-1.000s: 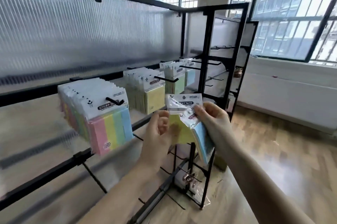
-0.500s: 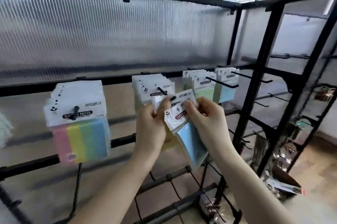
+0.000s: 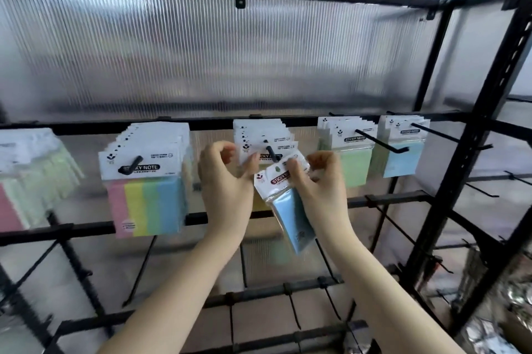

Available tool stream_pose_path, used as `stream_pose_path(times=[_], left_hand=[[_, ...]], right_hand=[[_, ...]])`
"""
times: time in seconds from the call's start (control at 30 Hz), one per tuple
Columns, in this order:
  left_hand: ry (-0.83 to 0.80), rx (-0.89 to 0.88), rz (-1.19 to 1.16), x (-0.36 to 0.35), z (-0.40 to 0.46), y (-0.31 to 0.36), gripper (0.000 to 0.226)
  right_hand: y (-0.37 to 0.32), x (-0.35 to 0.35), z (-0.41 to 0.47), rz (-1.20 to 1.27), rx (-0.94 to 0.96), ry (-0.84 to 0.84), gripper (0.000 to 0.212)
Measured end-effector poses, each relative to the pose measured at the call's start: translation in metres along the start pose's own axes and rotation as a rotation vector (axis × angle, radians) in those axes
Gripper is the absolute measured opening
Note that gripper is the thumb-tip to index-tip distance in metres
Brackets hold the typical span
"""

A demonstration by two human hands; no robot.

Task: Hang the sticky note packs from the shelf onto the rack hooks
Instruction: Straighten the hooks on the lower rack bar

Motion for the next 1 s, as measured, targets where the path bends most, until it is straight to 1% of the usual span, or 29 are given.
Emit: stream_pose_path(times=[0.17,0.27,0.37,0.43,0.5,0.53,0.6,0.67,0.73,0.87,1.0], left_hand=[[0.002,0.009,0.017,-0.005,0.011,-0.013,0.039],[0.018,0.009,0.004,-0.004,0.015,-0.015,0.036],[0.067,-0.083,-0.035,0.005,0.005,-0.006,0.03],[0.057,-0.192,-0.105,0.011,-0.008,0.003,0.026],[-0.007,-0.294,-0.19,0.012,-0.028,0.007,0.018],[-0.062,-0.295,-0.234,0.009,-0.036,0.006,0.015],[-0.191,-0.227,-0.298,-0.006,-0.05,0.003,0.01],[-0.299,-0.155,-0.322,-0.025,-0.065,0.005,0.01],[-0.425,-0.1,-0.339,-0.049,-0.077,0.011,0.01],[-0.599,-0.095,-0.285,-0.101,-0.102,0.038,0.029],[-0.71,-0.064,-0.377,-0.148,-0.118,0.07,0.032]], right_hand=[[0.016,-0.004,0.007,-0.003,-0.08,0.007,0.033],[0.022,-0.009,0.007,0.003,-0.118,-0.016,0.029],[0.025,-0.003,0.003,-0.039,-0.127,-0.001,0.025],[0.024,0.008,-0.003,-0.059,-0.109,0.041,0.017],[0.023,0.023,-0.01,-0.071,-0.081,0.111,0.013],[0.021,0.031,-0.015,-0.08,-0.067,0.149,0.017],[0.016,0.049,-0.024,-0.084,-0.037,0.239,0.024],[0.007,0.068,-0.032,-0.079,0.009,0.321,0.024],[-0.003,0.085,-0.035,-0.084,0.063,0.361,0.022],[-0.016,0.124,-0.035,-0.109,0.166,0.414,0.015],[-0.016,0.169,-0.025,-0.183,0.225,0.462,0.017]])
Point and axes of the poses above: each hand's wrist, its own z-axis towards the middle knuckle, its own x-axis out of the back of the hand, y = z × x, the point moved 10 cm from there along z, towards the middle knuckle, and after that the axes turned 13 degrees about x, right-handed, at the moved point
